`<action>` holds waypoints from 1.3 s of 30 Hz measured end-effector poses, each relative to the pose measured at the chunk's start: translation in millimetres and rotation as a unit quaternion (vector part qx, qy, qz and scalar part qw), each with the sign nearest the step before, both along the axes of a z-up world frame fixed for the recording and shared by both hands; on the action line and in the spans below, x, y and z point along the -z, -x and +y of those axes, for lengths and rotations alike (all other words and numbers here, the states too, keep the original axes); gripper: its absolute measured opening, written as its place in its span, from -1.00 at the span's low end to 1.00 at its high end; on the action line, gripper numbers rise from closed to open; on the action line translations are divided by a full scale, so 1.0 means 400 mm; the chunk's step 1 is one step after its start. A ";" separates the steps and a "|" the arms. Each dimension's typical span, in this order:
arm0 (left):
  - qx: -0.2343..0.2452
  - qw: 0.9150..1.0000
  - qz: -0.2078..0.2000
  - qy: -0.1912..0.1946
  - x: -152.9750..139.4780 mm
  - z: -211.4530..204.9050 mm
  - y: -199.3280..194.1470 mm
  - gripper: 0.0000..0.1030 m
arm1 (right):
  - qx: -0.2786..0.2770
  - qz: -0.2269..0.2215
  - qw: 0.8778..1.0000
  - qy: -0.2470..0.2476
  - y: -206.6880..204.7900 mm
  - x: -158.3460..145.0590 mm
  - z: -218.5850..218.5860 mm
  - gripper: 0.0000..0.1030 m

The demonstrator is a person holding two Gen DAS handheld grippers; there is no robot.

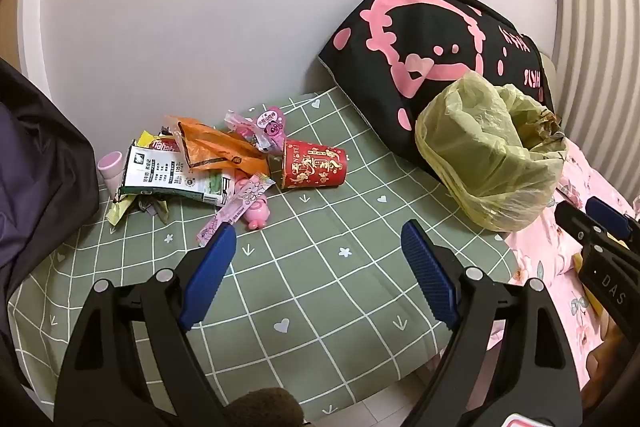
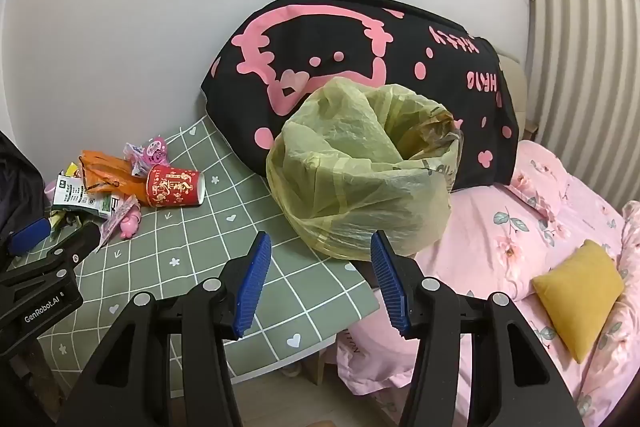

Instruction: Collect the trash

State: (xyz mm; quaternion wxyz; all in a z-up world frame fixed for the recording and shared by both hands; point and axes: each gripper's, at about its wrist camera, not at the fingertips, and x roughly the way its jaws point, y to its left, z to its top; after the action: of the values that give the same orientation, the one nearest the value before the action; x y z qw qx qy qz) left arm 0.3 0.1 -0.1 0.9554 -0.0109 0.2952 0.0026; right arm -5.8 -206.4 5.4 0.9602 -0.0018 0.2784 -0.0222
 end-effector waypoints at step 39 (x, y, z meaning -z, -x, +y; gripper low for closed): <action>0.001 0.999 -0.040 -0.009 -0.034 0.000 0.019 0.56 | 0.000 -0.021 1.000 -0.003 0.006 -0.014 0.003 -0.05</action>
State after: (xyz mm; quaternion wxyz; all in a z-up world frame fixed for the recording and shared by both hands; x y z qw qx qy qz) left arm -7.3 0.0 13.5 0.9664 -0.0021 0.2571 0.0043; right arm -8.3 -205.2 10.9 0.9658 0.0014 0.2583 -0.0218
